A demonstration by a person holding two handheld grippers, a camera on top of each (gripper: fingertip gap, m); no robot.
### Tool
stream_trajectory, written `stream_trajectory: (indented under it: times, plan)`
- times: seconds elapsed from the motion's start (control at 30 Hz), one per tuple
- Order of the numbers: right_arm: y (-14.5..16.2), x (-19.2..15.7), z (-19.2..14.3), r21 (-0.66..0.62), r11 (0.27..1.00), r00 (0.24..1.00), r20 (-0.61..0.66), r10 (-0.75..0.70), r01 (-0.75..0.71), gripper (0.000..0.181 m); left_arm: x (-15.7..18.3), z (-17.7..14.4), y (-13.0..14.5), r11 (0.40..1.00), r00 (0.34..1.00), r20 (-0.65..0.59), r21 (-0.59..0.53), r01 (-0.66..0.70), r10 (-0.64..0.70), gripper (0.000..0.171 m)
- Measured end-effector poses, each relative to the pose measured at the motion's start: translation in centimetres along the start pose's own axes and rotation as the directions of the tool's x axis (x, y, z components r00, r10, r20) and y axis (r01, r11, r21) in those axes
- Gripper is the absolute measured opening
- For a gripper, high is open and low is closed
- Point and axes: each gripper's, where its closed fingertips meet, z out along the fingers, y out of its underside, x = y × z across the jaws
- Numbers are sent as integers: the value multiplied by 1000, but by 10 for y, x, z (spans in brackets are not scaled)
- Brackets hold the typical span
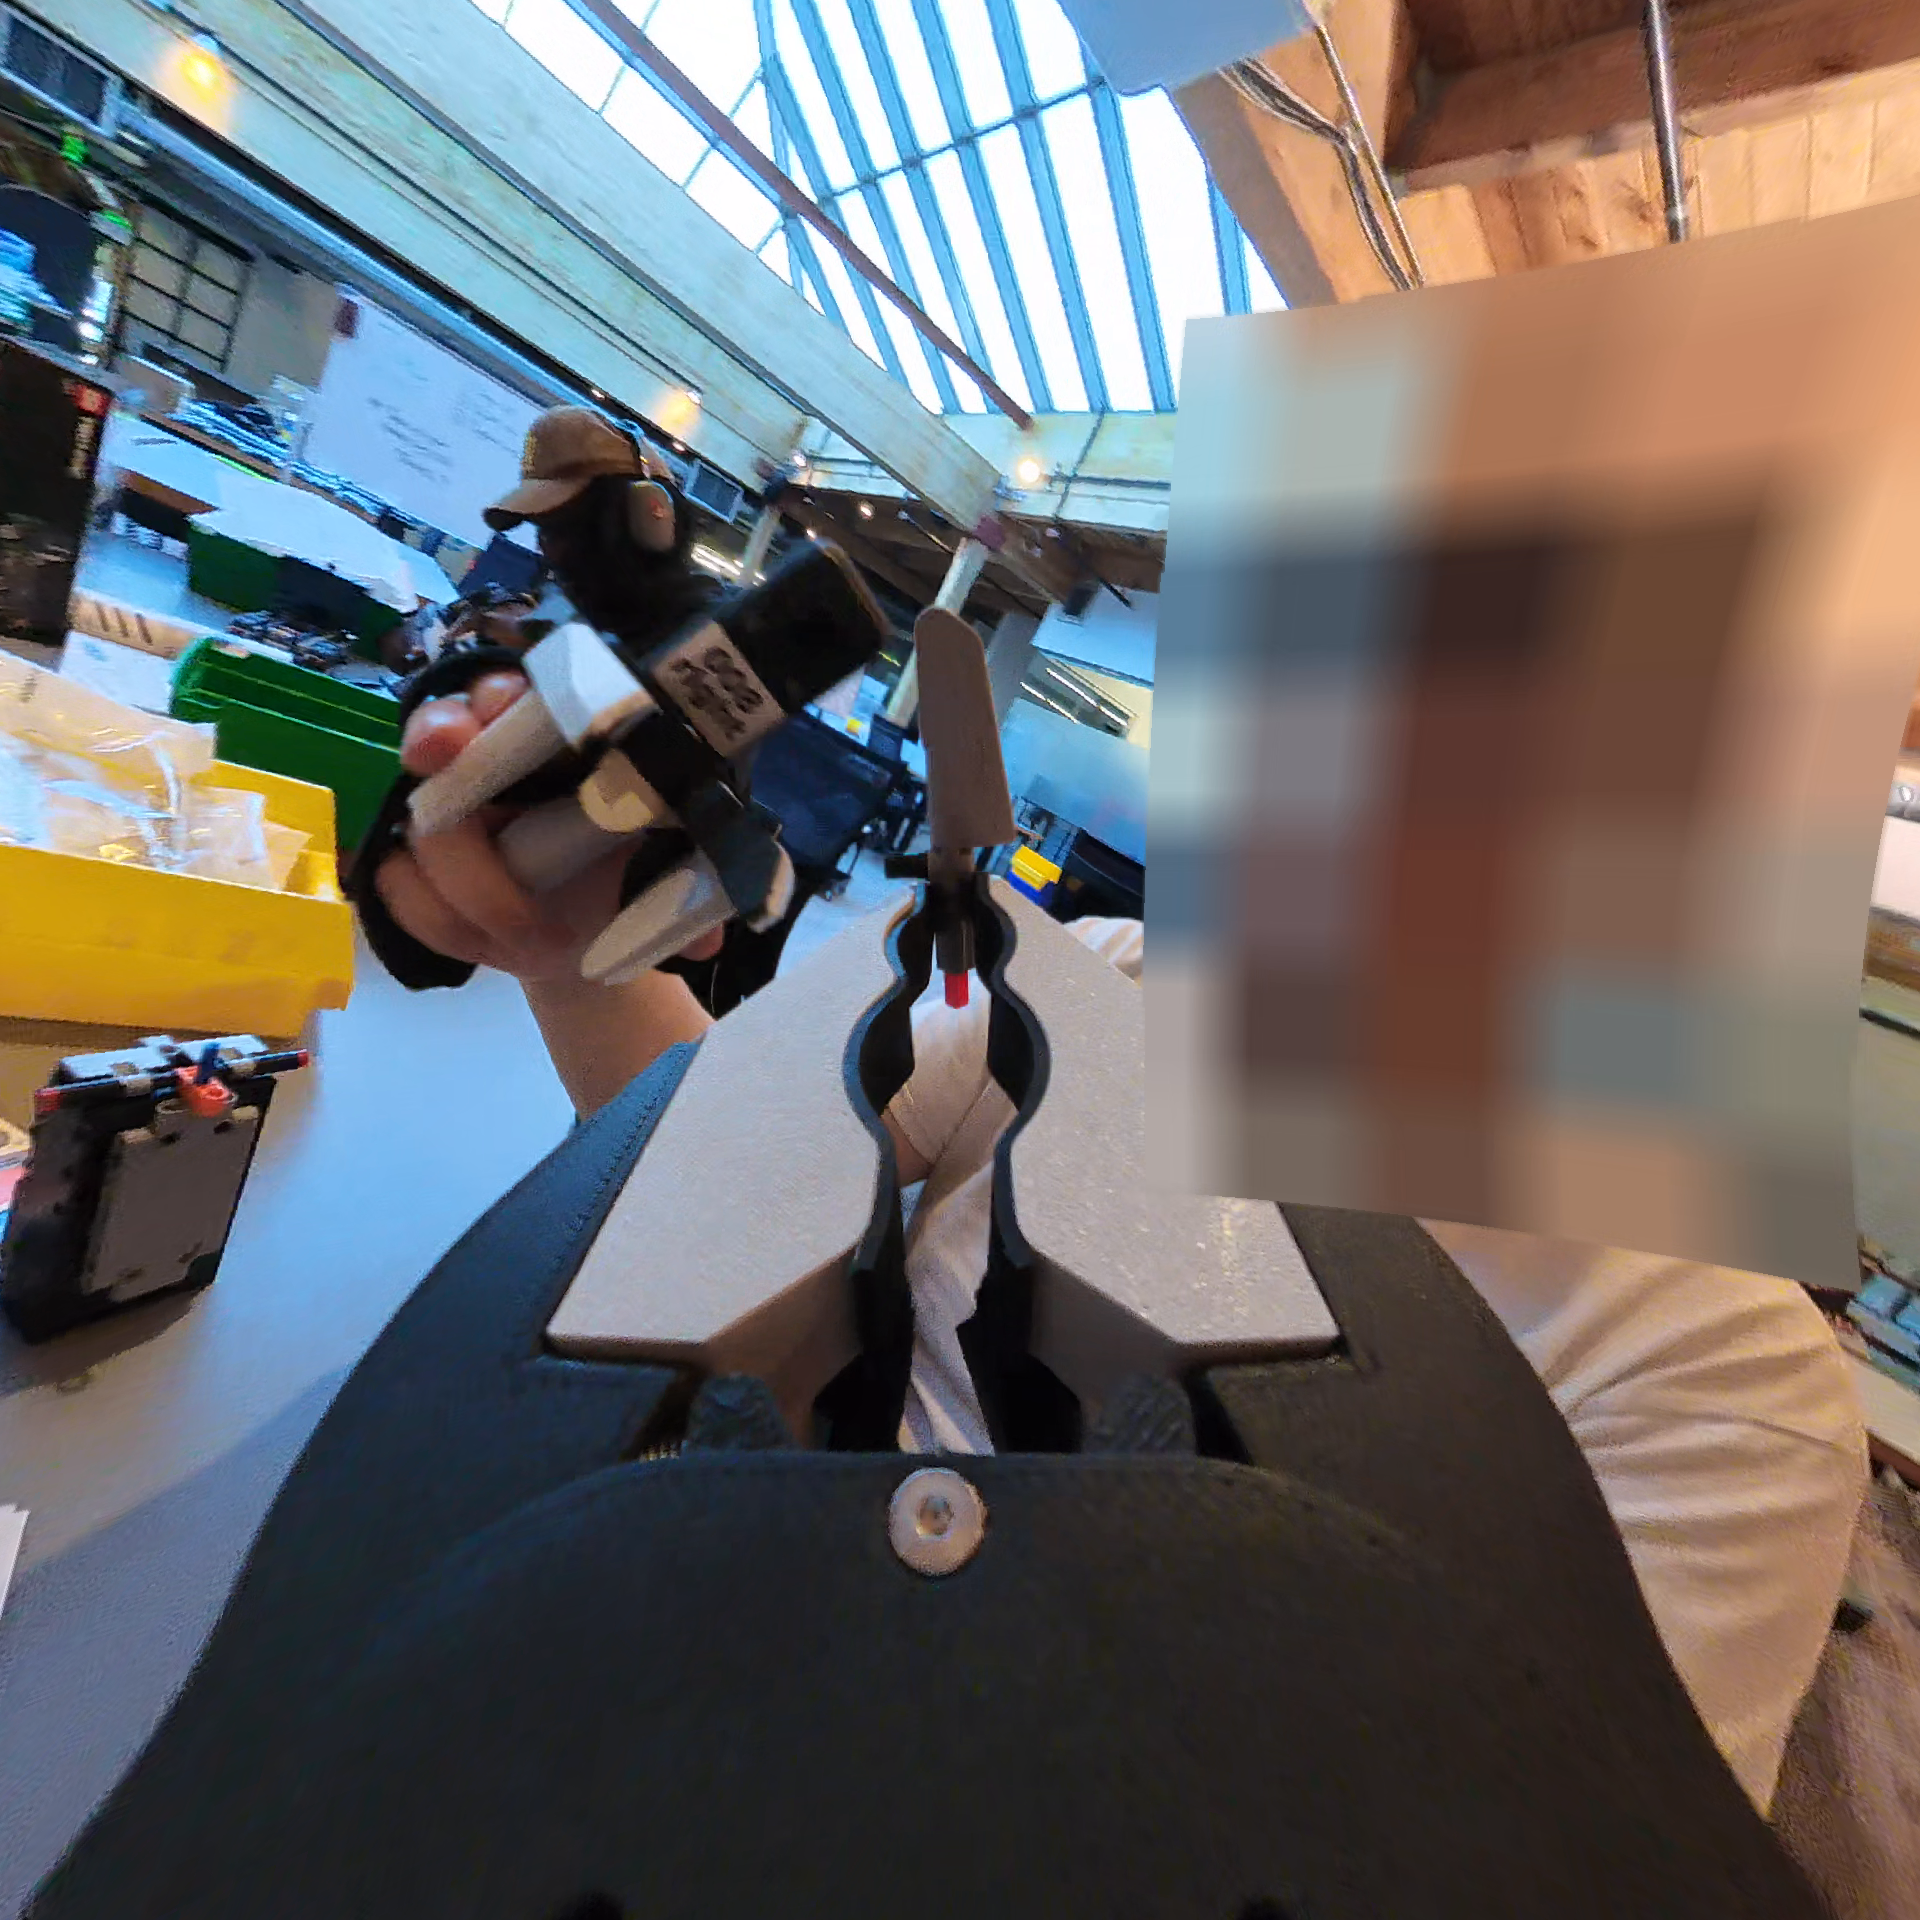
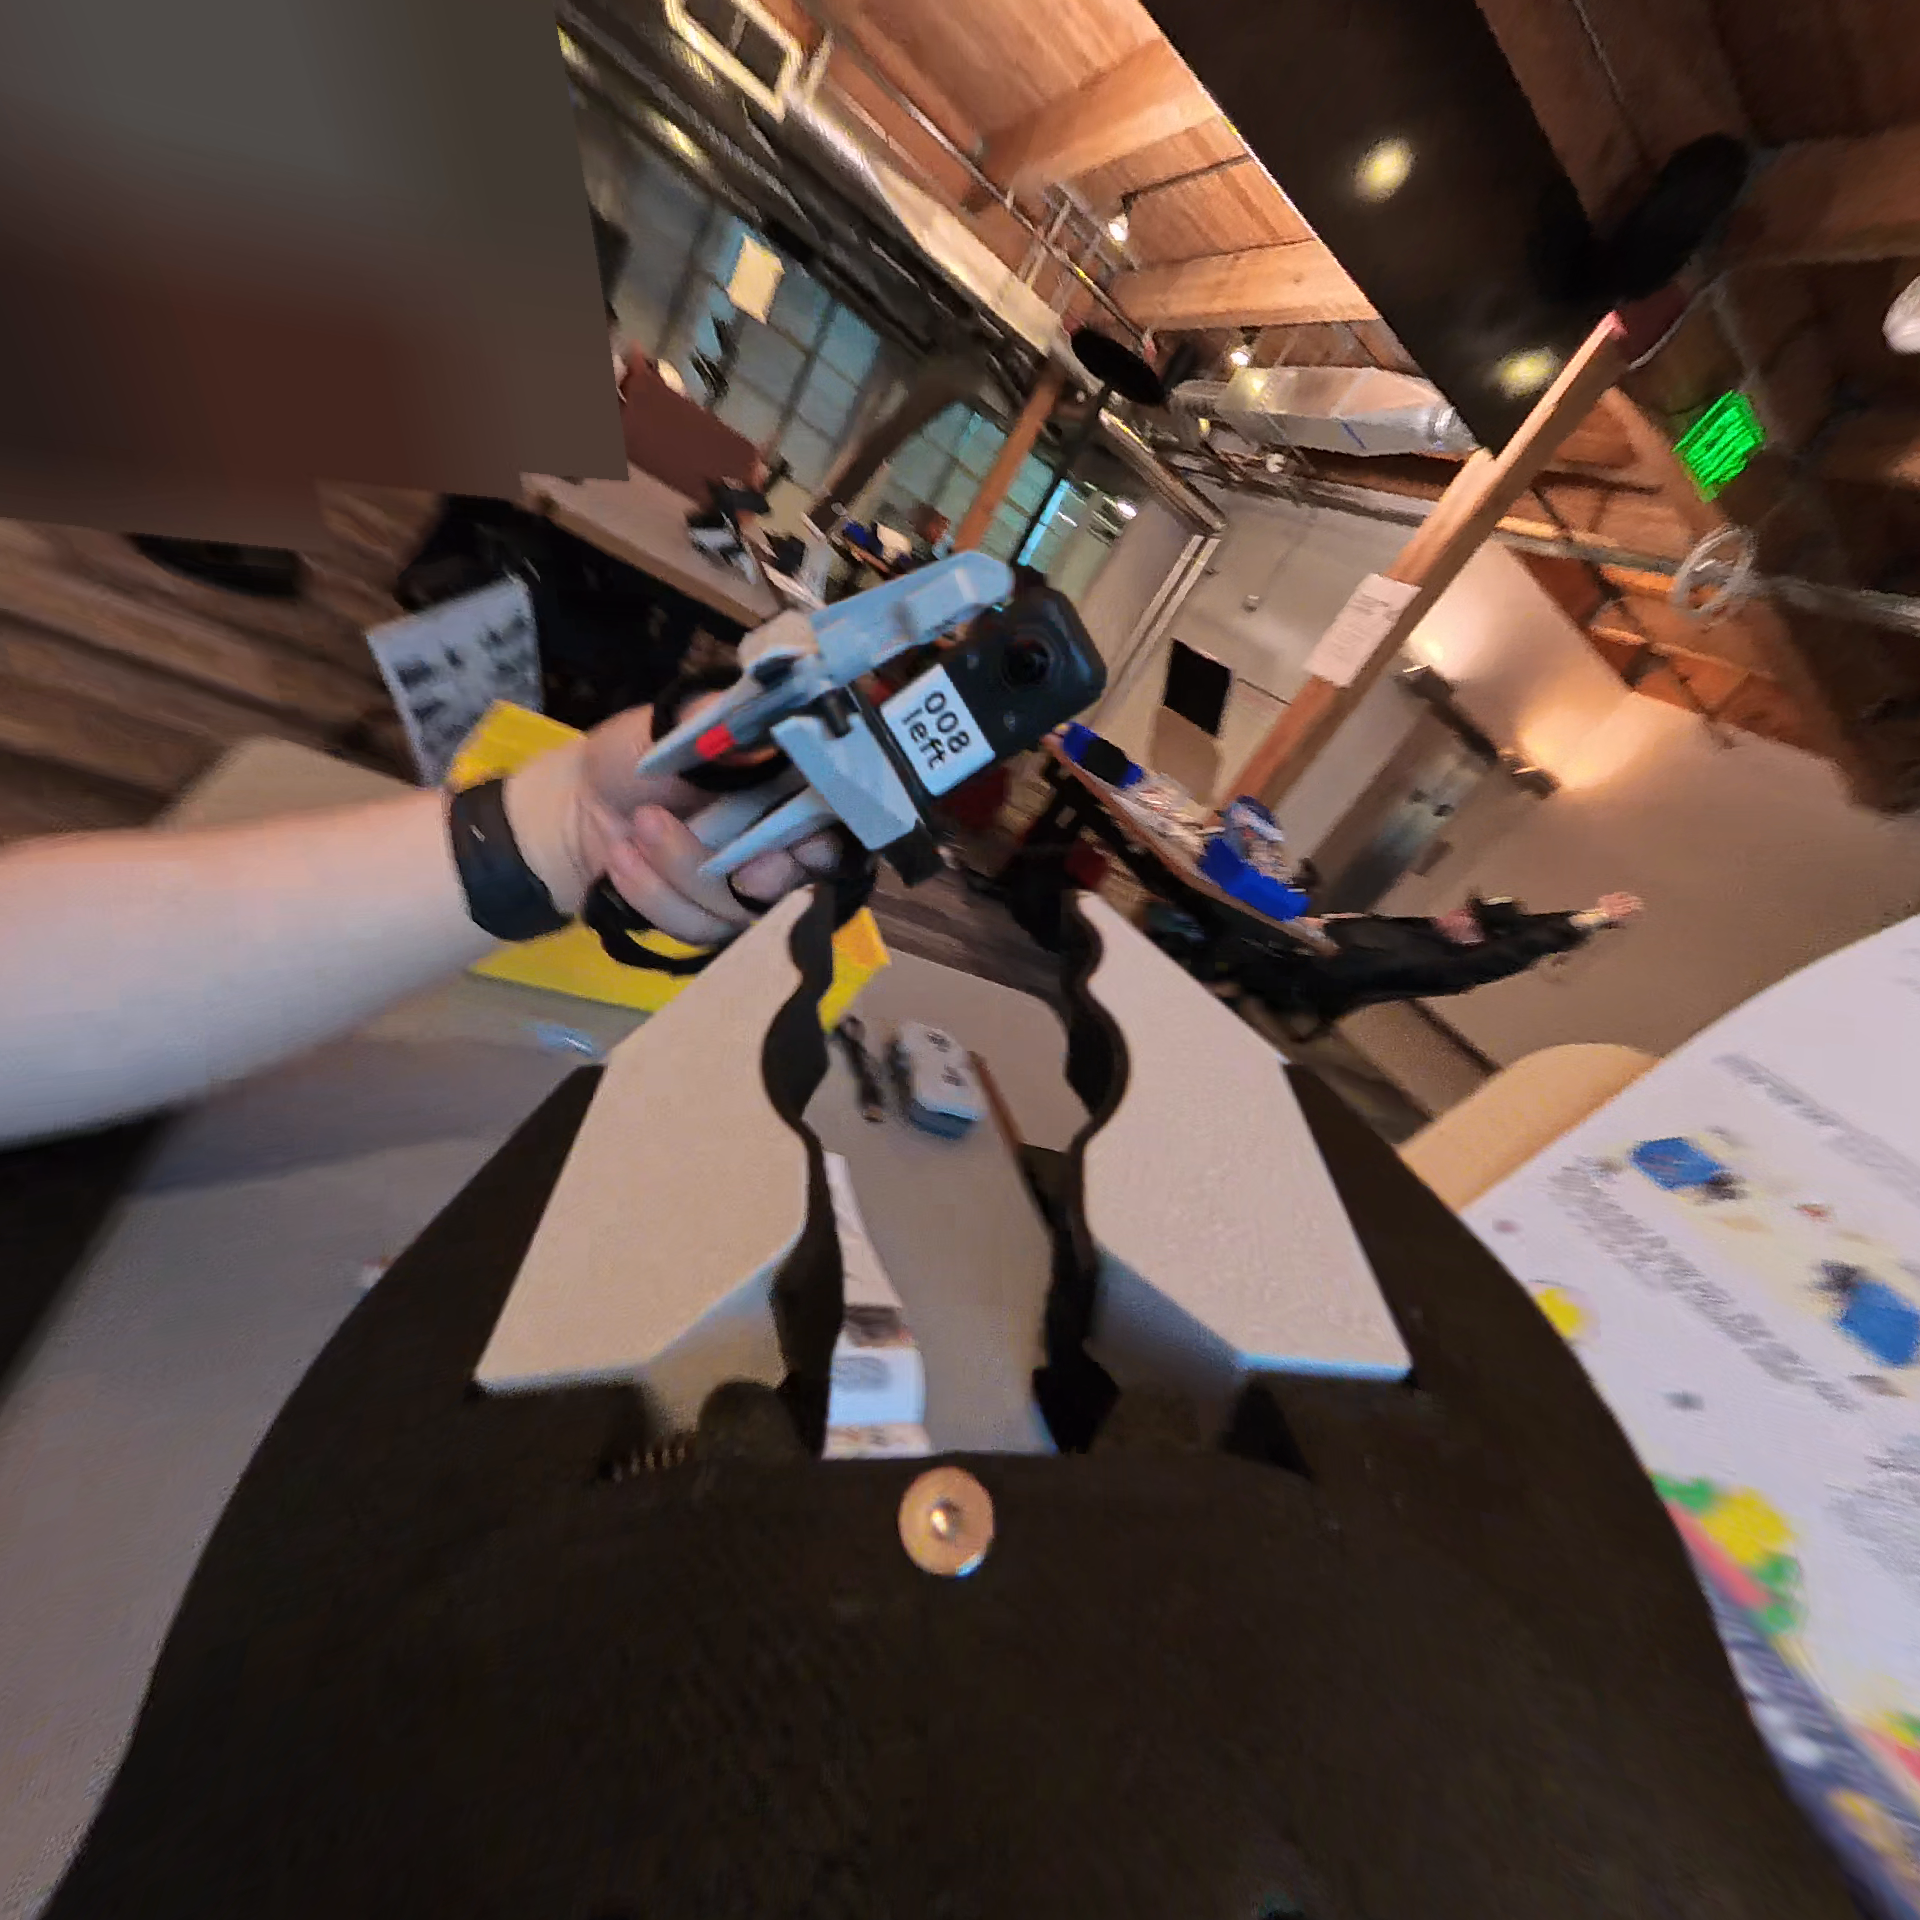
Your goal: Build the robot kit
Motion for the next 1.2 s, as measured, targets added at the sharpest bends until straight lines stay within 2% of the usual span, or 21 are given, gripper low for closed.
stream_trajectory:
  times: [0.03,0.1,0.2,0.27,0.3,0.37,0.4,0.5,0.57,0.67,0.73,0.8,0.83,0.87,0.9,0.97,1.03,1.1,1.13,1.17,1.2]
  plan:
    - [-1,-2,-1,10,997,996,40,80,-81,31,3,2,2,1000,1000,-7,-14,-20,20,5]
    - [0,-9,-2,-21,974,965,126,228,-227,20,8,2,1,998,998,6,-17,-60,60,5]
    - [9,-22,2,-55,969,953,177,246,-239,15,11,-10,-9,995,987,137,26,-92,87,5]
    - [32,-45,10,-158,962,933,252,255,-221,16,10,-25,-14,988,941,311,34,-151,133,5]
    - [50,-59,16,-241,944,911,291,292,-226,16,7,-37,-18,981,887,434,27,-190,160,5]
    - [90,-90,26,-407,895,865,364,345,-186,17,6,-63,-25,966,757,620,-2,-258,204,5]
    - [111,-107,30,-478,866,840,404,363,-144,18,13,-71,-29,958,724,654,-6,-287,221,4]
    - [178,-137,50,-710,681,803,294,518,-179,17,40,-81,-34,940,719,656,43,-339,229,5]
    - [198,-170,52,-779,614,748,331,576,-128,15,47,-91,-35,936,680,698,40,-351,225,5]
    - [215,-189,57,-760,647,800,425,423,62,25,54,-118,-31,935,521,829,-6,-355,203,5]
    - [205,-191,87,-698,716,824,416,386,17,26,68,-131,-31,924,429,883,-14,-382,191,5]
    - [189,-197,124,-604,794,808,433,399,-68,26,84,-135,-32,909,368,910,-21,-417,190,5]
    - [189,-200,140,-584,807,803,440,401,-83,26,92,-137,-31,902,331,925,-28,-432,187,5]
    - [198,-199,156,-619,779,813,399,424,-102,24,99,-140,-31,895,284,941,-38,-445,181,5]
    - [209,-200,169,-683,717,806,343,483,-139,23,105,-143,-30,886,239,954,-54,-460,182,5]
    - [217,-212,194,-764,592,744,236,625,-255,24,118,-145,-29,868,173,967,-80,-490,187,5]
    - [218,-219,218,-772,534,705,163,691,-345,26,130,-143,-27,855,154,969,-89,-511,193,5]
    - [226,-217,234,-766,419,676,-29,736,-489,23,140,-141,-26,842,155,967,-92,-531,203,5]
    - [221,-219,243,-725,405,648,-74,758,-557,24,144,-139,-26,834,158,964,-94,-544,212,5]
    - [219,-220,250,-696,422,663,-104,742,-581,27,148,-138,-26,826,162,962,-93,-556,218,5]
    - [223,-221,253,-688,456,713,-129,690,-565,33,151,-137,-26,821,165,961,-93,-564,223,5]
